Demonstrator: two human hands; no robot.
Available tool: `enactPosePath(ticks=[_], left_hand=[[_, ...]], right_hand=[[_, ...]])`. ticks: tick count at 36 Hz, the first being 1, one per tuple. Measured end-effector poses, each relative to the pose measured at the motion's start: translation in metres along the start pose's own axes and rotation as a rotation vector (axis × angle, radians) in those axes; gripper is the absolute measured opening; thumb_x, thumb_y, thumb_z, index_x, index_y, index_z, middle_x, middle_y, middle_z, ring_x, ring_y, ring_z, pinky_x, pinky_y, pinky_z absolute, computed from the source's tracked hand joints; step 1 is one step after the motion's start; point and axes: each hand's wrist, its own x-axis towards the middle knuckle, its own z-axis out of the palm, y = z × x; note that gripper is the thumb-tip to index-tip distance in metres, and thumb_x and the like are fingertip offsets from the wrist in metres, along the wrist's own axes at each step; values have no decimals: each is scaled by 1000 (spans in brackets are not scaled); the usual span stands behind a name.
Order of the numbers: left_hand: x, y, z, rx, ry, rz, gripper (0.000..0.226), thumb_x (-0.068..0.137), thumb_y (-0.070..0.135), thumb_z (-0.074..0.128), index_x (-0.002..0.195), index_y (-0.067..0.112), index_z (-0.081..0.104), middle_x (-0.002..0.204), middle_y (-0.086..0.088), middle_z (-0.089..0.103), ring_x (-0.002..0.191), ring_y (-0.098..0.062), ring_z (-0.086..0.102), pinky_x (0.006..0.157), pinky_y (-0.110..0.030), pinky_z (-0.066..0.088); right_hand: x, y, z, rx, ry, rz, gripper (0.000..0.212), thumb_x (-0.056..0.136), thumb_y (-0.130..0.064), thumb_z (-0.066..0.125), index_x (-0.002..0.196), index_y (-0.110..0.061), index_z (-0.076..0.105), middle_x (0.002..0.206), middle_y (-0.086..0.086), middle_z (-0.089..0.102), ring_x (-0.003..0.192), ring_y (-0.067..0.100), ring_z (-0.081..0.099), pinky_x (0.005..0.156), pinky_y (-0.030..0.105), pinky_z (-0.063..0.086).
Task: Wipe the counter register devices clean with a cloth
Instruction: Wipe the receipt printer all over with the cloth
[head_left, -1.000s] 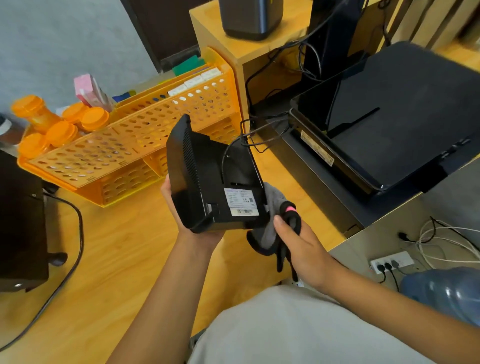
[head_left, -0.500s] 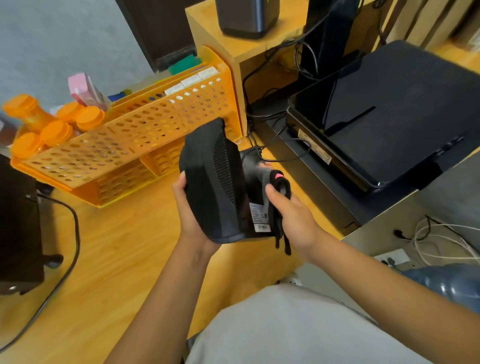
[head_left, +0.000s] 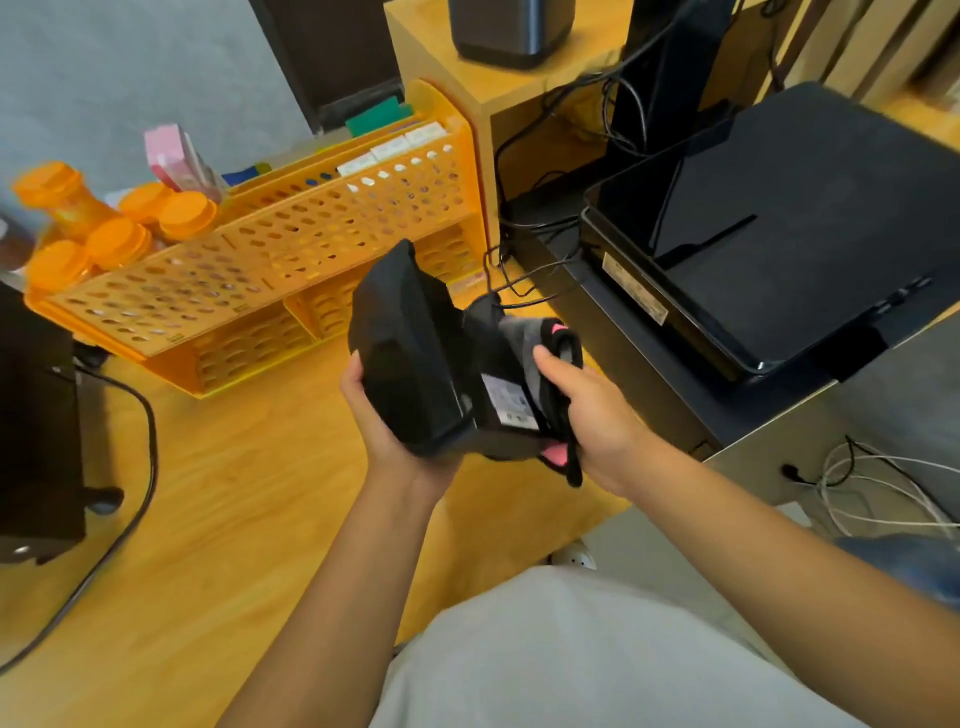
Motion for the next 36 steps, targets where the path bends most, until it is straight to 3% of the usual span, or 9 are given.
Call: enactPosePath(ticks=[7,13,17,21,25,27,31,34,36], left_hand=[[16,18,7,34,80,131,64,84,74,47,117,26,73,117,-5,73,104,-27,67,84,-40,54],[16,6,20,189,164,356,82,69,75,56,134,25,66,127,2,74,119,-21,68,83,-37,57],[17,-5,19,348,77,562,87,76,62,60,145,12,49,144,-12,60,132,-28,58,103,-45,52],[21,-5,22,422,24,694,61,78,53,62,131,29,46,125,6,59,112,-6,61,100,-33,50],[28,2,24,413,79,739,61,71,57,62,118,22,44,105,5,49,99,-14,51,94,-42,44],[31,4,22,403,107,745,51,70,58,61,110,32,44,106,8,49,100,-12,51,99,-47,46],[30,2,15,473,85,784,43,75,56,61,111,41,43,109,11,49,106,-15,49,107,-66,41],[24,-2,14,517,19,811,42,79,53,63,116,40,45,109,15,52,102,-7,52,102,-59,45],[19,-5,12,537,-26,824,49,80,51,63,122,36,44,112,14,53,103,-5,53,98,-46,47]], right_hand=[[-16,7,0,408,58,161,36,105,-32,47,122,-9,70,109,12,77,94,26,75,85,39,58],[-17,2,11,617,155,243,48,109,-35,39,137,-1,58,132,22,66,122,36,63,102,48,48],[-19,2,12,722,109,206,45,111,-29,36,106,-3,73,103,19,77,83,33,77,73,46,60],[-31,0,8,734,13,154,64,111,-25,32,72,-8,79,82,13,76,59,25,73,40,30,54],[-44,-12,10,720,17,159,46,110,-32,35,118,-2,69,124,19,72,90,32,77,54,38,61],[-48,-15,11,716,4,157,48,109,-34,34,125,0,64,125,22,70,101,34,75,67,43,64],[-48,-15,6,715,21,164,51,109,-34,35,119,2,69,124,23,70,108,33,71,85,47,55],[-40,-9,1,679,79,155,61,110,-32,33,87,-2,82,107,19,77,89,31,78,81,45,54],[-35,-7,0,656,118,182,51,109,-31,36,99,-4,79,107,18,77,88,32,77,77,44,54]])
